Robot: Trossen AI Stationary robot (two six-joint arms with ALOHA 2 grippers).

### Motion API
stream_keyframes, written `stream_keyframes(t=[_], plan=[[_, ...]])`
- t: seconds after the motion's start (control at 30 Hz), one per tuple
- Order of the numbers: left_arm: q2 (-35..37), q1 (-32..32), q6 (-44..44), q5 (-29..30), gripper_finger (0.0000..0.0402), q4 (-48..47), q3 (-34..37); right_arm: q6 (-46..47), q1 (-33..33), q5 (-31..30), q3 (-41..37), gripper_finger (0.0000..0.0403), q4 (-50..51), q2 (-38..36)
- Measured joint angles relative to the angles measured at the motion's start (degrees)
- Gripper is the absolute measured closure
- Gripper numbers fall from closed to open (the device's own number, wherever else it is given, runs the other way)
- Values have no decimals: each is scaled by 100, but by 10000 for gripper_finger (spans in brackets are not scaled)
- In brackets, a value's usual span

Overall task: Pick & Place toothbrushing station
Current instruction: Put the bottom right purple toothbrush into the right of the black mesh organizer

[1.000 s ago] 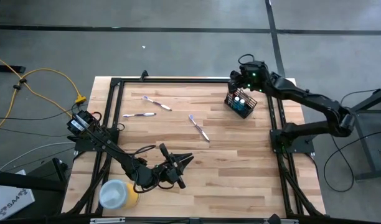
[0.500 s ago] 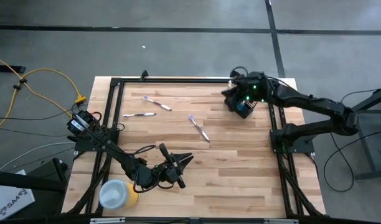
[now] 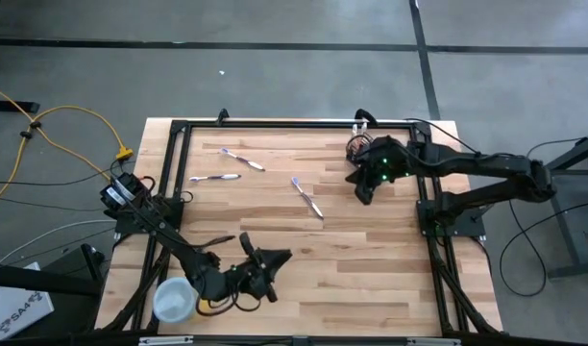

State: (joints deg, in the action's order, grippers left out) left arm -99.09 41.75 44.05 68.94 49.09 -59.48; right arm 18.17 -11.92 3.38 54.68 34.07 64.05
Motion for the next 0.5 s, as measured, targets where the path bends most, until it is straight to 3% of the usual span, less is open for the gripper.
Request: stream_keyframes(t=[0.17, 0.33, 0.5], plan=[[0, 12, -149, -500, 388, -168, -2, 216, 329, -249, 0, 401, 443, -2], [190, -82, -469, -1011, 400, -320, -2, 669, 694, -881, 0, 401, 948, -2], [628, -317, -1348, -1606, 401, -1580, -4, 1026, 1009, -1527, 0, 401, 871, 4]])
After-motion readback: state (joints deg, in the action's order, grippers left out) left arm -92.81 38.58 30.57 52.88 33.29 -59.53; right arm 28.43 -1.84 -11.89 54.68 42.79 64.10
